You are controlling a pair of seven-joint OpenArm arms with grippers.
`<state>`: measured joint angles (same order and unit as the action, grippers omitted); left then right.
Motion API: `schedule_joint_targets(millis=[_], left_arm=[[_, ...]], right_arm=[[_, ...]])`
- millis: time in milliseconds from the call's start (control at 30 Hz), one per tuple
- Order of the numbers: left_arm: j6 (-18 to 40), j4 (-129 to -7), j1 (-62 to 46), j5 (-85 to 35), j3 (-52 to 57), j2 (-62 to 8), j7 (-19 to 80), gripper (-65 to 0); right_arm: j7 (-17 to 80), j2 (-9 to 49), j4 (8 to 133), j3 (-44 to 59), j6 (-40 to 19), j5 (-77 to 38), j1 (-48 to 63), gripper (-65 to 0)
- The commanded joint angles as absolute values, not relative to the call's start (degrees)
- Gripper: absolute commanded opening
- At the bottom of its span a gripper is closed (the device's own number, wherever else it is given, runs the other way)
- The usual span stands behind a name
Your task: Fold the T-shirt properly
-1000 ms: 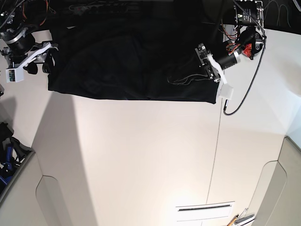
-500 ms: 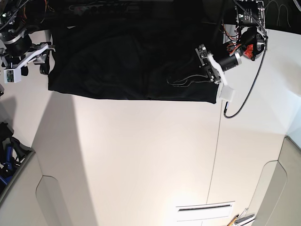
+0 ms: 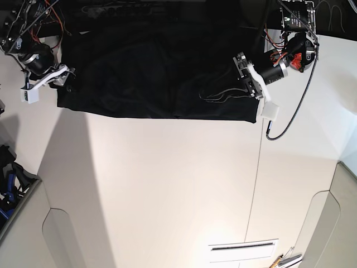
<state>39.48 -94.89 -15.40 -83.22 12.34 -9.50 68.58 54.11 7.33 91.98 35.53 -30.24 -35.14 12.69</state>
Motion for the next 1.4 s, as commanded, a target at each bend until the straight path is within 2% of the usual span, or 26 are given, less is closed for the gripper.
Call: schedule_joint_targets(millis=[0, 433, 767, 1033, 1267, 1367], left_arm=[[40.00, -95.96, -15.07, -85.00, 12.45, -9.69, 67.99, -33.3], [40.00, -95.96, -15.07, -84.95, 12.45, -9.69, 67.96, -33.4], [40.00, -95.96, -15.07, -84.58, 12.45, -9.69, 67.96, -33.4], [40.00, -95.96, -15.09, -84.55, 12.45, -9.69, 67.96, -33.4], [40.00, -95.96, -15.05, -84.60, 12.45, -9.69, 67.96, -33.4], [40.00, -95.96, -14.72, -84.58, 12.45, -9.69, 67.96, -33.4]], right_arm=[[54.83, 7.92, 91.50, 35.77, -30.06, -35.20, 12.10, -24.2], [59.53, 7.92, 90.19, 35.79, -29.80, -36.38, 12.27, -24.3], [61.43, 7.92, 95.48, 35.79, -29.71, -31.24, 12.29, -24.3], [59.53, 7.90, 97.23, 35.77, -25.02, -23.07, 12.75, -24.3], [59.64, 7.75, 97.17, 35.66, -24.88, -30.15, 17.10, -24.3], [59.68, 7.75, 97.17, 35.66, -26.83, -32.95, 17.98, -24.6]])
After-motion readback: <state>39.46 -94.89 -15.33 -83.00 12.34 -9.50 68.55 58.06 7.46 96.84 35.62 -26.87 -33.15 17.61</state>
